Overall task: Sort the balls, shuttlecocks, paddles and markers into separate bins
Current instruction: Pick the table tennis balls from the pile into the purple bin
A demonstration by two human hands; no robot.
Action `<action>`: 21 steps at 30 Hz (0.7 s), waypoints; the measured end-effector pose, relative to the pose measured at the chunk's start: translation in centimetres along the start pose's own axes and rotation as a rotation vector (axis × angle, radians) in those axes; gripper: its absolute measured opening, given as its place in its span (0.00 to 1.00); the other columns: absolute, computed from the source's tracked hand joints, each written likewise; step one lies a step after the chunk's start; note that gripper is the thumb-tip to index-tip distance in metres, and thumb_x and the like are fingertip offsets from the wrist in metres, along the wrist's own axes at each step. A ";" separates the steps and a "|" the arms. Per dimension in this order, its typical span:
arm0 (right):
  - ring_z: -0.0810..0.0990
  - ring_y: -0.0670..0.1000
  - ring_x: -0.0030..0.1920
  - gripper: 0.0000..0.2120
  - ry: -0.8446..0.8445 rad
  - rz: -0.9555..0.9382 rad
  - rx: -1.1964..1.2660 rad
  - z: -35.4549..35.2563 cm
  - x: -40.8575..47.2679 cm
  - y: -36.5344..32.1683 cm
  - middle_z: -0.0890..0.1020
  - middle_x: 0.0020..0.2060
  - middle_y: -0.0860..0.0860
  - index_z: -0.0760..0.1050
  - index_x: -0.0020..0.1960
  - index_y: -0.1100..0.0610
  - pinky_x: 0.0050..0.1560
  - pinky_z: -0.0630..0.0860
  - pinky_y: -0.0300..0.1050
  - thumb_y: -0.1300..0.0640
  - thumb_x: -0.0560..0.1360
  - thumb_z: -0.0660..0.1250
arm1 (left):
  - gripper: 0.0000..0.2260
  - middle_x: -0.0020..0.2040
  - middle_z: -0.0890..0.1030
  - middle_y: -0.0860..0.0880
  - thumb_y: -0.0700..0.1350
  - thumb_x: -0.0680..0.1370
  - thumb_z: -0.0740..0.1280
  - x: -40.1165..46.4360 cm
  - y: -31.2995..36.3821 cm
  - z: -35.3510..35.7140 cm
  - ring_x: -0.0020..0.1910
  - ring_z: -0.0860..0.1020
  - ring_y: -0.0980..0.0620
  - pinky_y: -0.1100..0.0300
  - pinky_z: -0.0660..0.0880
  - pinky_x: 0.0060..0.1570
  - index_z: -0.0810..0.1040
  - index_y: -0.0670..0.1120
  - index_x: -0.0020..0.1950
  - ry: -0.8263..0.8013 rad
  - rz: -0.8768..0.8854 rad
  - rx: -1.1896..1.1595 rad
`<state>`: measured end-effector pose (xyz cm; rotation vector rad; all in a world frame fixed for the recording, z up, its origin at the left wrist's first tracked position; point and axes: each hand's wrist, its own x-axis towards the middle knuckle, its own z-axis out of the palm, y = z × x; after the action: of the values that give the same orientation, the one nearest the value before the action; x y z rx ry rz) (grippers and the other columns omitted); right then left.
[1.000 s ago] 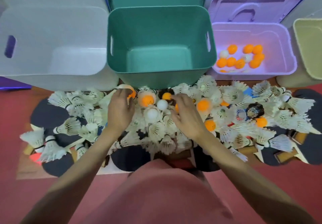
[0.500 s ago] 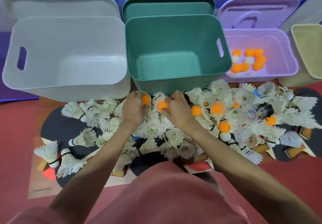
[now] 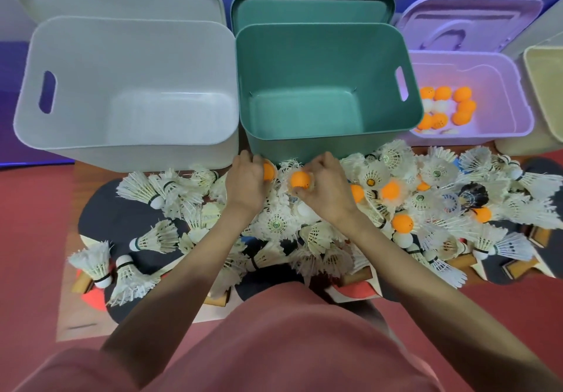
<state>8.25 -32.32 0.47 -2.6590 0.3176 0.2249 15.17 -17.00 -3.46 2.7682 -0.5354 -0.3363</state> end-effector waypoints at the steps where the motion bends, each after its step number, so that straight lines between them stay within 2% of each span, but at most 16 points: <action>1: 0.73 0.55 0.52 0.16 0.048 0.007 0.066 -0.5 -0.4 0.2 0.74 0.51 0.55 0.75 0.54 0.60 0.50 0.71 0.46 0.55 0.70 0.72 | 0.15 0.52 0.74 0.40 0.45 0.73 0.71 -0.2 0.0 -0.2 0.52 0.72 0.40 0.52 0.68 0.40 0.74 0.39 0.54 0.014 0.016 0.006; 4: 0.76 0.54 0.47 0.15 0.156 0.085 0.246 -1.9 -1.8 1.7 0.77 0.48 0.53 0.71 0.54 0.58 0.43 0.74 0.48 0.56 0.70 0.70 | 0.17 0.49 0.74 0.41 0.46 0.71 0.72 -1.2 0.2 -1.0 0.48 0.72 0.43 0.56 0.64 0.37 0.71 0.39 0.53 0.059 0.044 -0.095; 7: 0.72 0.53 0.46 0.20 0.230 0.117 0.252 -2.6 -3.0 4.0 0.74 0.49 0.55 0.68 0.58 0.59 0.44 0.70 0.46 0.56 0.69 0.68 | 0.17 0.43 0.74 0.45 0.45 0.71 0.72 -2.5 0.8 -1.5 0.39 0.71 0.48 0.58 0.63 0.34 0.67 0.41 0.51 0.070 0.051 -0.268; 9: 0.67 0.52 0.47 0.22 0.200 0.179 0.252 -2.8 -3.7 5.1 0.68 0.50 0.55 0.67 0.62 0.56 0.44 0.64 0.42 0.52 0.69 0.64 | 0.17 0.40 0.74 0.47 0.44 0.72 0.71 -3.2 1.3 -1.7 0.36 0.72 0.48 0.58 0.63 0.33 0.66 0.42 0.52 0.047 0.057 -0.352; 12: 0.67 0.53 0.49 0.16 0.142 0.239 0.241 -2.7 -4.3 6.2 0.64 0.50 0.53 0.71 0.55 0.57 0.47 0.66 0.42 0.50 0.69 0.60 | 0.18 0.43 0.73 0.46 0.45 0.73 0.69 -3.8 2.3 -1.7 0.36 0.71 0.48 0.57 0.66 0.33 0.66 0.42 0.57 -0.003 0.114 -0.413; 14: 0.69 0.53 0.45 0.11 0.115 0.208 0.225 -2.5 -4.2 6.3 0.65 0.49 0.53 0.71 0.50 0.59 0.43 0.67 0.44 0.54 0.72 0.61 | 0.17 0.46 0.72 0.46 0.45 0.74 0.67 -4.0 2.8 -1.6 0.36 0.72 0.47 0.56 0.68 0.35 0.67 0.44 0.60 -0.034 0.120 -0.438; 17: 0.73 0.56 0.39 0.04 0.065 0.087 0.162 -2.3 -3.7 5.9 0.71 0.45 0.55 0.71 0.48 0.60 0.37 0.66 0.46 0.60 0.75 0.62 | 0.11 0.47 0.70 0.46 0.44 0.75 0.65 -4.1 3.4 -1.3 0.34 0.71 0.46 0.56 0.68 0.34 0.71 0.44 0.56 -0.061 0.141 -0.423; 19: 0.74 0.57 0.39 0.07 0.009 0.024 0.081 -2.2 -3.1 5.5 0.72 0.44 0.56 0.72 0.52 0.59 0.36 0.66 0.45 0.59 0.75 0.63 | 0.07 0.48 0.70 0.46 0.43 0.75 0.65 -4.1 3.5 -1.1 0.35 0.72 0.46 0.56 0.69 0.34 0.72 0.43 0.51 -0.066 0.146 -0.403; 21: 0.74 0.58 0.43 0.14 -0.076 -0.029 -0.012 -2.1 -2.6 5.1 0.71 0.47 0.56 0.71 0.61 0.56 0.37 0.67 0.44 0.59 0.75 0.64 | 0.05 0.47 0.71 0.48 0.44 0.74 0.66 -4.4 3.5 -0.7 0.37 0.73 0.48 0.55 0.72 0.35 0.74 0.43 0.45 -0.062 0.147 -0.396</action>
<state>4.65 -37.24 0.78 -2.6569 0.2540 0.3180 10.30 -18.20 -0.86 2.3309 -0.6095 -0.4422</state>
